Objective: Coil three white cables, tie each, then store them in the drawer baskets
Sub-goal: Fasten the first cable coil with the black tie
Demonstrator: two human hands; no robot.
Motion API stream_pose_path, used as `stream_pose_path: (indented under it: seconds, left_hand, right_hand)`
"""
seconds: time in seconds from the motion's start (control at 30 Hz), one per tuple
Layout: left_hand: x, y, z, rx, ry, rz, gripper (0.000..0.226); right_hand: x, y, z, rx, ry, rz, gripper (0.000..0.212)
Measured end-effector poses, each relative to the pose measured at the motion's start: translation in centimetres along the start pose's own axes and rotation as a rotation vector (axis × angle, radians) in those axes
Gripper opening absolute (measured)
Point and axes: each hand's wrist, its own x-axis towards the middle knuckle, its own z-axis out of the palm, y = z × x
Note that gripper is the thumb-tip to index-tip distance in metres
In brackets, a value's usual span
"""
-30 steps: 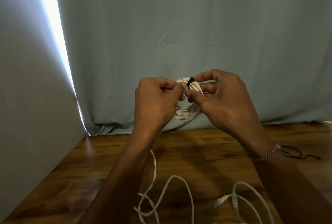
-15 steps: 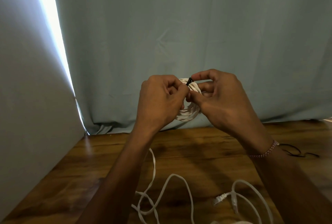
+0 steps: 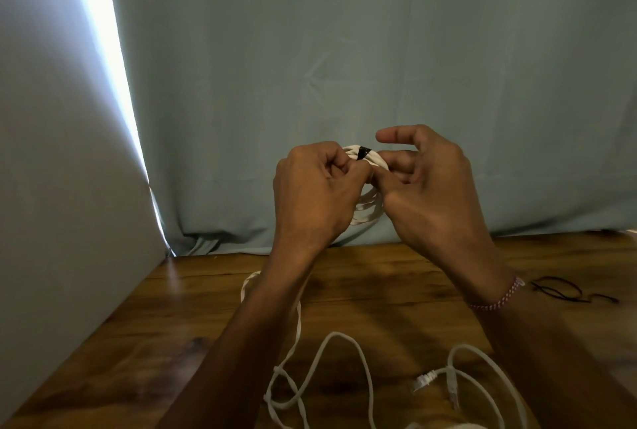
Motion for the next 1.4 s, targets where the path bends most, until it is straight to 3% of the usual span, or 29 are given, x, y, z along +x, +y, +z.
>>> stream_pose_path:
  seconds: [0.23,0.47,0.7,0.87,0.97,1.07,1.2,1.4]
  left_hand:
    - [0.4,-0.4,-1.0,0.002,-0.139,-0.003,0.018]
    - [1.1,-0.1,-2.6,0.249,-0.212,0.072,0.027]
    - [1.6,-0.2,-4.4,0.402,-0.122,0.27,0.035]
    - [1.8,-0.9,-4.0,0.346,-0.309,0.362,0.031]
    - [1.9,-1.5,-3.8,0.386,-0.378,0.438,0.018]
    - [2.0,-1.8,-3.9,0.301,-0.341,0.343,0.011]
    - [1.8,-1.8,-3.9,0.165,-0.27,0.163,0.012]
    - [2.0,-1.0,-5.1,-0.244,-0.377,-0.237,0.048]
  right_hand:
    - [0.6,0.1,-0.6,-0.074,-0.036,-0.008,0.032]
    - [0.8,0.0,-1.3,-0.149,-0.19,0.022,0.022]
    - [0.6,-0.5,-1.9,-0.182,-0.293,0.01,0.023]
    - [0.5,-0.6,-1.9,-0.191,-0.35,0.007,0.025]
    - [0.5,-0.7,-1.8,-0.13,-0.374,0.034,0.03]
    - [0.8,-0.6,-2.4,-0.089,-0.372,0.077,0.037]
    - [1.0,-0.8,-3.1,-0.06,-0.381,0.121,0.03]
    - [1.4,0.2,-2.8,-0.116,-0.177,0.081,0.022]
